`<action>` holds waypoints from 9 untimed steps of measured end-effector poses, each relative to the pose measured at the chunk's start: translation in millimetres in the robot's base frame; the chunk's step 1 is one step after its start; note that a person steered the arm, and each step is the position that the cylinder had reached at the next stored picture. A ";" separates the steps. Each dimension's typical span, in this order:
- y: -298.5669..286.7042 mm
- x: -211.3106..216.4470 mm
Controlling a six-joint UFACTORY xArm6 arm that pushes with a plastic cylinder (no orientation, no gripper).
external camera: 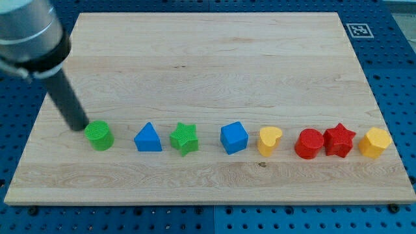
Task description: Push green circle towards top center
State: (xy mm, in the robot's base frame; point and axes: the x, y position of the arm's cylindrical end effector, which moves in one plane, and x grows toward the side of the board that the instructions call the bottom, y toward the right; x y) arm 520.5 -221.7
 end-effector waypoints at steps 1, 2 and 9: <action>40.0 38.5; 89.4 30.6; 23.9 -46.3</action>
State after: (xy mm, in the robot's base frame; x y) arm 474.3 -197.8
